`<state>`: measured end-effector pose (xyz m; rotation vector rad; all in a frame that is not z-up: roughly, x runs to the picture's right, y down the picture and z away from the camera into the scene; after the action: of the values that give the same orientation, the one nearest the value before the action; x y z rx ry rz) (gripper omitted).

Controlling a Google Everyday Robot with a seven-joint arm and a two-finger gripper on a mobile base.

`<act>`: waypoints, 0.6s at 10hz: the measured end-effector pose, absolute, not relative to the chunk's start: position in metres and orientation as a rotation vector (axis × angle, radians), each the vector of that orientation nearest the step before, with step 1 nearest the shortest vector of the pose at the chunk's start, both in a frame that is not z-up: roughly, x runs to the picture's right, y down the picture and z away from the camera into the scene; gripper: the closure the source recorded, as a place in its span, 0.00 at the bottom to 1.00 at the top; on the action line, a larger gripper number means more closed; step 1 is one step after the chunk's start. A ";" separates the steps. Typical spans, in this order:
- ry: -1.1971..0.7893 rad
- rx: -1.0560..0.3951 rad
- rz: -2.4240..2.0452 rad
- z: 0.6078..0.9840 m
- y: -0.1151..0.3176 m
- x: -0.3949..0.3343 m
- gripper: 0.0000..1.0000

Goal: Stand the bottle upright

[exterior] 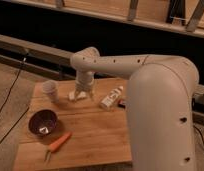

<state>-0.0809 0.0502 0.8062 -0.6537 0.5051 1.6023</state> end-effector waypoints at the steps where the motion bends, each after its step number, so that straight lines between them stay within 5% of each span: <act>1: 0.500 -0.642 1.611 0.817 0.047 -0.076 0.35; 6: 0.503 -0.599 1.727 0.860 0.039 -0.024 0.35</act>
<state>-0.0235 0.0391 0.8603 -0.5992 0.5032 1.7269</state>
